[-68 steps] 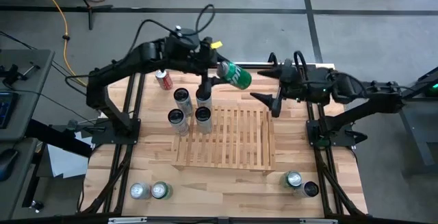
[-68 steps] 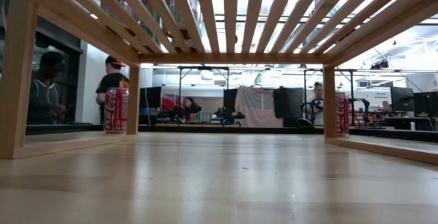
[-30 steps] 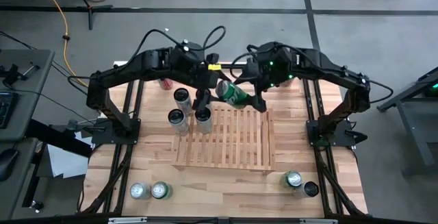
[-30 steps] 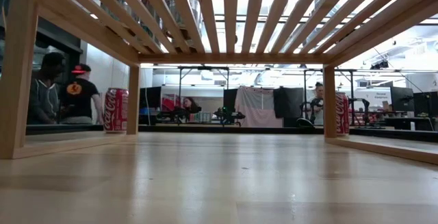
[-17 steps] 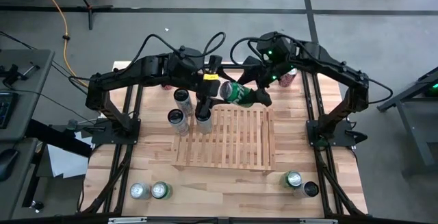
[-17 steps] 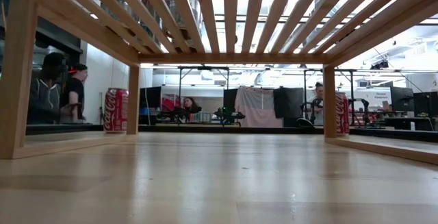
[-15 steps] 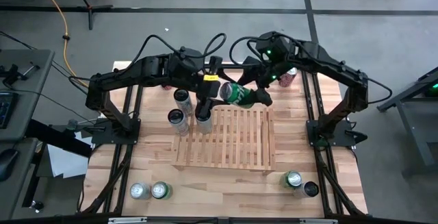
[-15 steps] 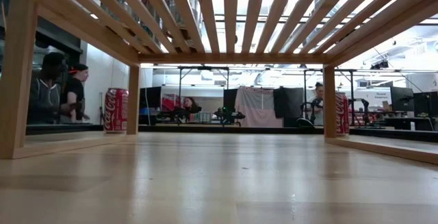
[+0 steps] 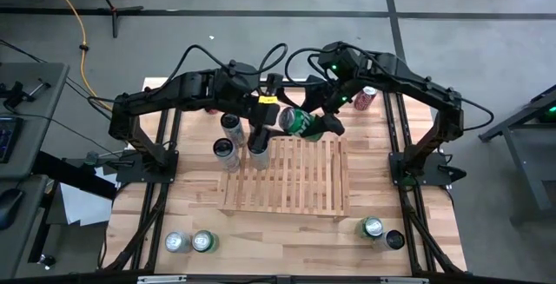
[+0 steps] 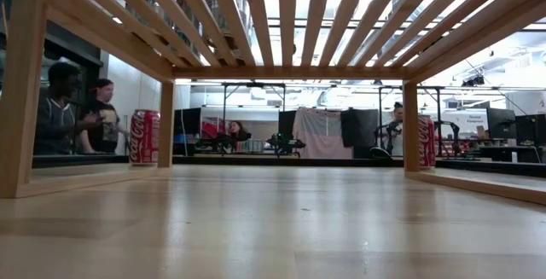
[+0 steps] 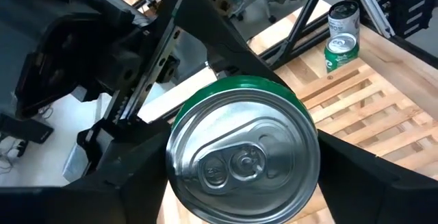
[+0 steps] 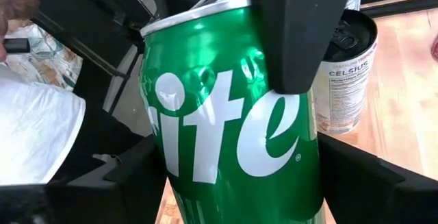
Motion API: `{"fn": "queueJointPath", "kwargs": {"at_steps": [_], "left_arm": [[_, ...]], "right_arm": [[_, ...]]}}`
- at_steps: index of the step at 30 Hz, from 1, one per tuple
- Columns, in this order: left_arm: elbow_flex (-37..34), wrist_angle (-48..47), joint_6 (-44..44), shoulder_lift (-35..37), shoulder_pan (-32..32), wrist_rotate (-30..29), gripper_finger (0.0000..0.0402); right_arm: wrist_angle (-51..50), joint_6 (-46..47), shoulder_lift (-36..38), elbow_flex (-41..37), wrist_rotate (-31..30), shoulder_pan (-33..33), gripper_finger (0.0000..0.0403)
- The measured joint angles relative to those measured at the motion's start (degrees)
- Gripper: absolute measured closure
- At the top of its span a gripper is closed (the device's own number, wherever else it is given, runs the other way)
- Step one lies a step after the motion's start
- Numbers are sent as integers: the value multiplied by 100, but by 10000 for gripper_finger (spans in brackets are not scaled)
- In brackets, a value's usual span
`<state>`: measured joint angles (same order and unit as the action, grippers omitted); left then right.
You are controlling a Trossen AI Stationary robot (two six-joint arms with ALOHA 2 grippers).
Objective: Place canned beverage on shelf
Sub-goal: Put the top left green soda can on the shelf
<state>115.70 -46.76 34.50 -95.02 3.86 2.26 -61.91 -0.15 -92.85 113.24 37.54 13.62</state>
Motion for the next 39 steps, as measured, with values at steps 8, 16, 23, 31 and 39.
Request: {"fn": "queueJointPath", "kwargs": {"at_steps": [8,16,23,31,39], "left_arm": [[0,197,-232,-4,4,-240,21],[7,83,-159,261,56,-1035,16],[6,-163,-1195,1139,333,-2073,15],[-1863,201,-3242,3036,860,-957,14],[-5237,3144,-4778,5097,324,-1308,14]], "right_arm": [[-210,37,159,-7,-106,3,106],[-730,-30,387,-12,-58,58,107],[-1423,-30,646,-49,-751,215,107],[-1073,197,1645,-1807,-766,204,107],[3015,2020,3160,-4728,-915,-28,107]]}}
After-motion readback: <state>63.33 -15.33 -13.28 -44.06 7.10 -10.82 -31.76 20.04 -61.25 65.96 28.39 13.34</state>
